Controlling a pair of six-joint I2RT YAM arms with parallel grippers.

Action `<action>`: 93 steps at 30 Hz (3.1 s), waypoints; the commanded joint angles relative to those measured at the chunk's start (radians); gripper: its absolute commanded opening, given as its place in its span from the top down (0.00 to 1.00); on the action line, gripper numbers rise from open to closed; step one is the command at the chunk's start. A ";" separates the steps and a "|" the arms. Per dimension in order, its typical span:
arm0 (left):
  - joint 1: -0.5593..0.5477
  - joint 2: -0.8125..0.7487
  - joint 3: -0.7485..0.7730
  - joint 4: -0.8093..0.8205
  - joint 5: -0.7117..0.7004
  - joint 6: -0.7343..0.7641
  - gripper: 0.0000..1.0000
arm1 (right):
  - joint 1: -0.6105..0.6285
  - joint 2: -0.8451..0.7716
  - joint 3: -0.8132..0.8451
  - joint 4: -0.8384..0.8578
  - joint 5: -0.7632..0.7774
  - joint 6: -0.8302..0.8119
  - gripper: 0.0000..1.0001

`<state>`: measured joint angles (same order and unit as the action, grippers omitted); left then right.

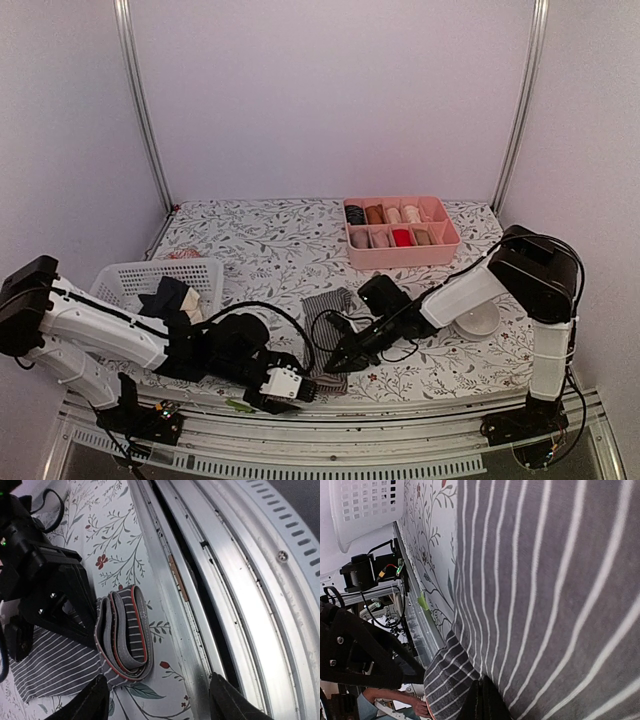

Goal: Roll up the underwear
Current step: Roll the underwear at the center of the board.

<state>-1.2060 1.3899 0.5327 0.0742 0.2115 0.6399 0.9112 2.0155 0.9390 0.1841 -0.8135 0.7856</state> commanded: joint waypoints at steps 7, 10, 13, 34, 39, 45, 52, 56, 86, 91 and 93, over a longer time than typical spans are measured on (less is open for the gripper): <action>-0.032 0.190 0.060 0.198 -0.181 0.047 0.37 | -0.004 0.094 -0.046 0.014 0.033 -0.042 1.00; -0.031 0.229 0.068 0.208 -0.190 0.064 0.44 | -0.003 0.102 -0.047 0.017 0.029 -0.044 1.00; -0.031 0.266 0.080 0.188 -0.188 0.078 0.52 | -0.002 0.099 -0.049 0.027 0.009 -0.042 1.00; 0.178 0.286 0.322 -0.319 0.345 -0.010 1.00 | -0.027 -0.400 -0.221 -0.051 0.338 -0.202 0.52; 0.278 0.430 0.492 -0.568 0.553 0.072 1.00 | 0.034 -0.579 -0.329 -0.091 0.469 -0.350 0.29; 0.358 0.673 0.717 -0.905 0.715 0.185 1.00 | 0.173 -0.633 -0.355 -0.080 0.546 -0.483 0.25; 0.400 0.837 0.847 -1.082 0.787 0.265 1.00 | 0.254 -0.465 -0.235 -0.091 0.603 -0.661 0.24; 0.404 0.875 0.880 -1.118 0.790 0.283 1.00 | 0.284 -0.364 -0.157 -0.086 0.624 -0.744 0.24; 0.564 0.633 0.824 -0.894 0.772 0.101 0.55 | 0.277 -0.220 -0.125 -0.076 0.470 -0.699 1.00; 0.641 0.291 0.566 -0.466 0.627 -0.093 0.50 | 0.195 -0.171 -0.158 0.008 0.262 -0.537 1.00; 0.640 0.159 0.455 -0.351 0.559 -0.104 0.50 | 0.161 -0.141 -0.155 0.049 0.168 -0.460 1.00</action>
<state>-0.5640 1.7344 1.1488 -0.6090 0.9051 0.6563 1.1290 1.8168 0.8051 0.1829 -0.4198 0.1459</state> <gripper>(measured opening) 0.498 0.076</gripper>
